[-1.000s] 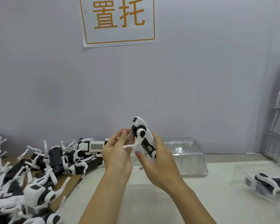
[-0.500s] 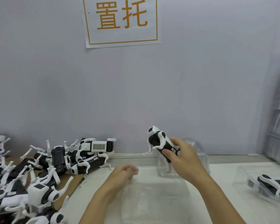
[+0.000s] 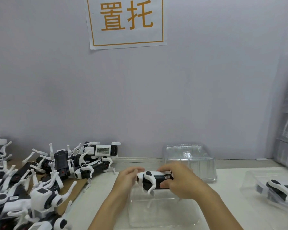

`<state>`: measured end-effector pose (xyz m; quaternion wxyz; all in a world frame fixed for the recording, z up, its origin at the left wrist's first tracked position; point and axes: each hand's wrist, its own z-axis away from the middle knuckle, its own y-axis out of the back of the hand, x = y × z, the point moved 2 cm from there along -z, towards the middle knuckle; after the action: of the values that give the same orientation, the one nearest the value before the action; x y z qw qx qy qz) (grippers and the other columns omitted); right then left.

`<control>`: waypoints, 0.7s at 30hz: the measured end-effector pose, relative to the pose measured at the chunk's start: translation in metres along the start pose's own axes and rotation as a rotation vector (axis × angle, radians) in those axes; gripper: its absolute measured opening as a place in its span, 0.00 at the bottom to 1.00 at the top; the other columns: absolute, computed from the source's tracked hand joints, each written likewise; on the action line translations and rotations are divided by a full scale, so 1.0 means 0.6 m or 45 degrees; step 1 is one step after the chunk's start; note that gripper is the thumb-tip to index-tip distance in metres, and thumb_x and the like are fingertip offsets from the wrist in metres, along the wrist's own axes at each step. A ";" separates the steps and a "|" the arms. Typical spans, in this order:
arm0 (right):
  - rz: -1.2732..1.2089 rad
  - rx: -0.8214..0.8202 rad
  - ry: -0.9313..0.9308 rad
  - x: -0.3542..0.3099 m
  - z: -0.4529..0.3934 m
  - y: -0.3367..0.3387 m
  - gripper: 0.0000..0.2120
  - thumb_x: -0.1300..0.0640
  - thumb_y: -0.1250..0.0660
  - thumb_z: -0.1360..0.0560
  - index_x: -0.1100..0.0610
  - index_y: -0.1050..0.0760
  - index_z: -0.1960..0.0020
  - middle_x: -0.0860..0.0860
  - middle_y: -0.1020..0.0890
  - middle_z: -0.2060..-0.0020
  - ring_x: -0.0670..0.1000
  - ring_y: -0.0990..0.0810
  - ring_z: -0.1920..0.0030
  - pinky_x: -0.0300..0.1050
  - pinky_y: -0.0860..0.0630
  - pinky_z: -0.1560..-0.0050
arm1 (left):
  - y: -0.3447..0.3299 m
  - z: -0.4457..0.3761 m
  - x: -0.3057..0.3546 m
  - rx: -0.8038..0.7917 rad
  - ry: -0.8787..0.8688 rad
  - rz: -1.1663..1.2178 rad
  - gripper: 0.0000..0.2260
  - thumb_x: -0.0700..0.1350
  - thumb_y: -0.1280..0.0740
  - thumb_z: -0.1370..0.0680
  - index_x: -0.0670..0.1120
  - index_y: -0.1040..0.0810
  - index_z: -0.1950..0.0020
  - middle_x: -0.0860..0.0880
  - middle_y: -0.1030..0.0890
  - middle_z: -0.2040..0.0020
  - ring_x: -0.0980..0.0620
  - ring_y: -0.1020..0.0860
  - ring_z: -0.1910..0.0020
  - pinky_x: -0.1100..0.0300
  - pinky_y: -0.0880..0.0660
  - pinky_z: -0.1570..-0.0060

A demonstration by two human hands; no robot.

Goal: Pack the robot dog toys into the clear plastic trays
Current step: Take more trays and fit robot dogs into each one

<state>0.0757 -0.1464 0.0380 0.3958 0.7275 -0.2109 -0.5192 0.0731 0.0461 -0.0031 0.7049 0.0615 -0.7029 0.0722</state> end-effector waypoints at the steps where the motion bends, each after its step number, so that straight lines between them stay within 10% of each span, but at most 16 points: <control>1: 0.060 0.039 0.014 -0.002 -0.001 -0.005 0.13 0.53 0.30 0.25 0.41 0.22 0.42 0.40 0.24 0.48 0.47 0.30 0.42 0.46 0.38 0.41 | 0.000 0.000 0.000 0.003 -0.008 0.003 0.14 0.35 0.40 0.19 0.41 0.15 0.54 0.41 0.15 0.55 0.45 0.19 0.54 0.53 0.25 0.51; 7: 0.194 0.153 0.040 -0.011 -0.001 -0.014 0.11 0.51 0.29 0.25 0.43 0.21 0.44 0.41 0.27 0.51 0.47 0.31 0.43 0.47 0.42 0.45 | -0.002 0.007 0.005 -0.130 -0.021 0.039 0.14 0.45 0.39 0.18 0.40 0.15 0.52 0.41 0.16 0.55 0.46 0.20 0.56 0.50 0.26 0.50; 21: 0.262 0.173 0.007 -0.017 0.006 -0.017 0.11 0.54 0.27 0.29 0.51 0.18 0.47 0.48 0.20 0.49 0.52 0.24 0.44 0.45 0.27 0.45 | 0.001 -0.010 -0.009 -0.010 -0.025 -0.126 0.12 0.31 0.35 0.23 0.44 0.18 0.48 0.49 0.14 0.53 0.51 0.17 0.48 0.59 0.23 0.49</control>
<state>0.0676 -0.1342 0.0356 0.3973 0.7286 -0.3180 -0.4584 0.0788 0.0476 -0.0083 0.7009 0.0940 -0.7062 0.0339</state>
